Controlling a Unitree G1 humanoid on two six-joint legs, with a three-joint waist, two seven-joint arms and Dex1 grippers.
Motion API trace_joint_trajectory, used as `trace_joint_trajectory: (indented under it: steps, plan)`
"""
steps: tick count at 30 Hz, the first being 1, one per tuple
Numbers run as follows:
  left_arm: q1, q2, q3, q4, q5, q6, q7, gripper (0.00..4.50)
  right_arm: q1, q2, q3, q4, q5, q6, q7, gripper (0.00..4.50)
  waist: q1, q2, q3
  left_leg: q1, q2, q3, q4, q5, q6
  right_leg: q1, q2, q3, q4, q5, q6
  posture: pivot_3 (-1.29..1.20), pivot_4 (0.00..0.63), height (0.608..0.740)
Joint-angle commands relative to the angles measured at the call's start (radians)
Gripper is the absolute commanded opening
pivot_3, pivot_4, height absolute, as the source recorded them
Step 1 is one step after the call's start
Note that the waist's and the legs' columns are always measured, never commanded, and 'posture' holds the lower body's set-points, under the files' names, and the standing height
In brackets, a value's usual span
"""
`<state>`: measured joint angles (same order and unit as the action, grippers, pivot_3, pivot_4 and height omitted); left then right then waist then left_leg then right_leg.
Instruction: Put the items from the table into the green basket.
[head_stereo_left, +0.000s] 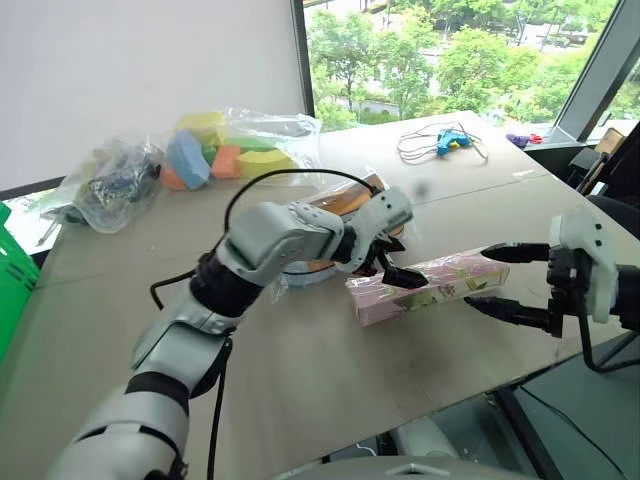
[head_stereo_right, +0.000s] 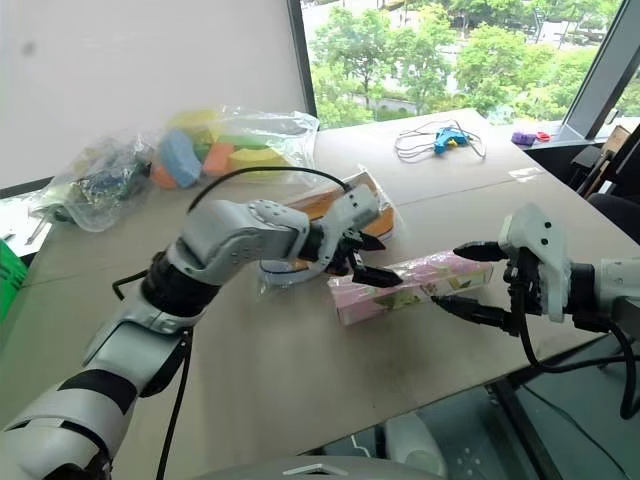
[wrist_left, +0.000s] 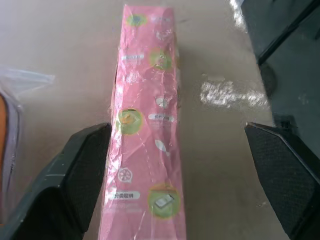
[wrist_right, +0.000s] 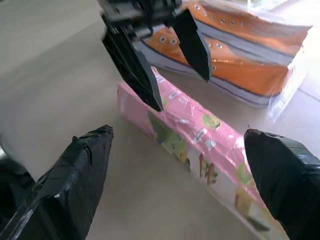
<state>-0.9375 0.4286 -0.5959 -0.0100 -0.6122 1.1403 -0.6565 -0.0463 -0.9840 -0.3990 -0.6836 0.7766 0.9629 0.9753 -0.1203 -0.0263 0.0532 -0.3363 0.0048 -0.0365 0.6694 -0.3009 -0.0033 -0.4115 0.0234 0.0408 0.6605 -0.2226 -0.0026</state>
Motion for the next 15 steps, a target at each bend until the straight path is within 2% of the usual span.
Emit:
trace_joint_trajectory:
  steps: [1, 6, 7, 8, 14, 15]
  plan:
    - [-0.028, -0.064, -0.081, 0.108, 0.113, -0.045, -0.035, 4.42, 0.04, -0.031, -0.061, -0.033, 0.017, -0.007, 0.0, 4.5, -0.007, 0.0, 0.001, 0.0, 0.0, 0.0, 0.0, 0.0, 0.0, 0.0, 0.0, 0.001, 0.0, 0.0, 0.0, -0.18, 0.001, 0.74]
    - [-0.012, -0.185, -0.189, 0.272, 0.264, -0.126, -0.057, 4.42, 0.05, -0.033, -0.042, -0.026, 0.019, -0.033, -0.017, 4.5, -0.004, 0.0, 0.001, 0.0, -0.001, 0.002, 0.0, -0.001, 0.001, 0.0, 0.0, 0.002, -0.001, 0.0, 0.001, -0.18, 0.008, 0.74]
    - [-0.003, -0.184, -0.2, 0.258, 0.276, -0.129, -0.081, 3.91, 0.048, -0.033, -0.035, -0.027, 0.019, -0.036, -0.021, 4.5, -0.003, 0.0, 0.001, 0.0, -0.001, 0.002, 0.0, -0.001, 0.001, 0.0, -0.001, 0.002, -0.002, -0.001, 0.002, -0.18, 0.008, 0.74]
    - [0.004, -0.184, -0.204, 0.248, 0.286, -0.131, -0.1, 3.62, 0.047, -0.033, -0.031, -0.027, 0.02, -0.038, -0.024, 4.5, -0.003, 0.0, 0.001, 0.0, -0.002, 0.002, 0.0, -0.001, 0.001, 0.0, -0.001, 0.002, -0.002, -0.001, 0.002, -0.18, 0.008, 0.74]
    - [0.05, -0.151, -0.167, 0.194, 0.36, -0.163, -0.122, 1.13, 0.05, -0.03, 0.0, -0.015, 0.008, -0.068, -0.032, 4.5, 0.002, 0.003, -0.002, 0.0, -0.003, 0.002, 0.0, -0.001, 0.002, 0.0, -0.002, 0.003, -0.002, -0.001, 0.004, -0.15, 0.0, 0.74]
    - [0.061, -0.146, -0.132, 0.178, 0.361, -0.167, -0.114, 1.13, 0.044, -0.029, 0.012, -0.01, 0.003, -0.076, -0.032, 4.5, 0.002, 0.003, -0.003, 0.0, -0.003, 0.001, -0.001, -0.001, 0.002, 0.001, -0.002, 0.002, -0.002, -0.001, 0.004, -0.15, 0.0, 0.74]
